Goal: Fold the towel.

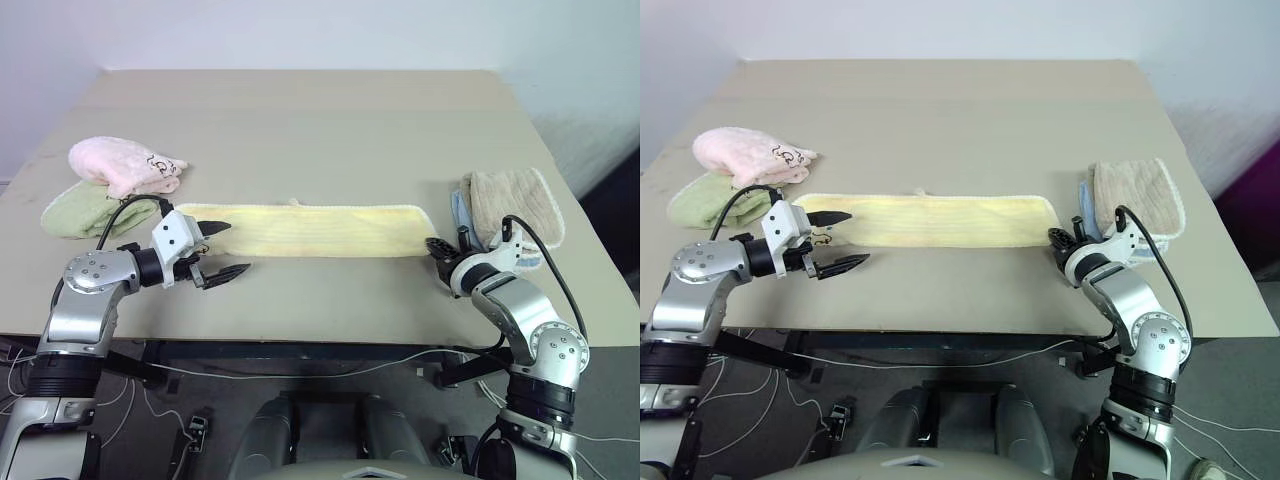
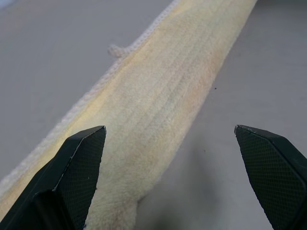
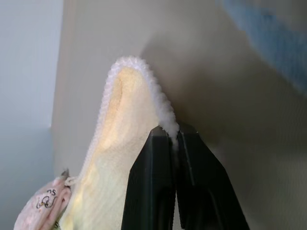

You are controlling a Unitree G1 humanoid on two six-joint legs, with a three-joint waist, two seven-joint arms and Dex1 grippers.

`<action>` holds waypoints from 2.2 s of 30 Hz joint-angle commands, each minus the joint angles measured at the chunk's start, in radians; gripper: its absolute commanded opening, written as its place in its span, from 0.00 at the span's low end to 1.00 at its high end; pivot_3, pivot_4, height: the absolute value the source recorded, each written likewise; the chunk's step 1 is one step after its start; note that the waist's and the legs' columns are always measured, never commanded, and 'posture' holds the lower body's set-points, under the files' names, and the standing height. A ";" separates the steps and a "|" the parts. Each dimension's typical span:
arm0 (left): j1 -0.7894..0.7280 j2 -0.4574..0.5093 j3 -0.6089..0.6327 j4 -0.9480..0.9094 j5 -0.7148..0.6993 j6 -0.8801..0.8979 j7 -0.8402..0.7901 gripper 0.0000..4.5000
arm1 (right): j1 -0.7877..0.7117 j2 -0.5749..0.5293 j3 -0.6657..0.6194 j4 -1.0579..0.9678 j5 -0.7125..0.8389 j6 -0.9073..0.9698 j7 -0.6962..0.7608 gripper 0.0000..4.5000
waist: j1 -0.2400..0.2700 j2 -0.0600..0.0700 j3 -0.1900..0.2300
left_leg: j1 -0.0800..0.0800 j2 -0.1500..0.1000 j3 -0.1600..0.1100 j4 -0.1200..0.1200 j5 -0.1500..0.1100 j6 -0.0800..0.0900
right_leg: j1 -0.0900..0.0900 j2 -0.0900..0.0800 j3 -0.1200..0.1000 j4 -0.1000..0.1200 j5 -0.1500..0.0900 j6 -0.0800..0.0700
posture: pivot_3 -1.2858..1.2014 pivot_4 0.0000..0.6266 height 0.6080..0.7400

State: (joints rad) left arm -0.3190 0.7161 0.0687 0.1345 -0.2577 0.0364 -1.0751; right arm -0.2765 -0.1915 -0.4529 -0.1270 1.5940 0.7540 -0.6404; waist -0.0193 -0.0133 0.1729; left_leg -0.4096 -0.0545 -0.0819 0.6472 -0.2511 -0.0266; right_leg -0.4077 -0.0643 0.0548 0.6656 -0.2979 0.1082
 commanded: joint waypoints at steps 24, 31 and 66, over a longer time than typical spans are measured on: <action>-0.024 -0.032 -0.028 0.002 0.011 -0.033 0.022 1.00 | -0.278 -0.463 0.430 -0.153 -0.366 0.245 0.593 0.01 | 0.003 0.001 0.001 | 0.000 0.001 0.000 0.001 0.000 0.000 | 0.000 -0.001 0.000 -0.001 0.000 0.000 | 0.52 0.24 1.00; -0.013 -0.053 -0.035 -0.017 0.010 -0.032 0.045 1.00 | -0.459 -0.282 0.654 0.041 -0.661 0.201 0.803 0.01 | -0.002 0.001 0.001 | 0.000 0.001 0.000 0.000 0.000 0.000 | -0.001 0.000 0.000 -0.001 0.000 0.000 | 0.52 0.24 1.00; 0.209 -0.262 0.310 -0.345 -0.419 0.426 0.509 1.00 | -0.379 -0.135 0.608 0.188 -1.183 -0.165 1.183 0.28 | -0.001 0.001 0.001 | 0.000 0.000 -0.001 0.000 0.000 0.000 | -0.001 -0.001 -0.001 -0.001 0.000 0.000 | 0.52 0.24 1.00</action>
State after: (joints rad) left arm -0.1220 0.4752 0.3504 -0.1345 -0.6045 0.4148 -0.6201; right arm -0.6323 -0.3383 0.1345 0.0326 0.4513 0.6681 0.5102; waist -0.0198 -0.0127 0.1735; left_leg -0.4100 -0.0545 -0.0829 0.6470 -0.2513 -0.0268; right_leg -0.4086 -0.0657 0.0542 0.6644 -0.2978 0.1081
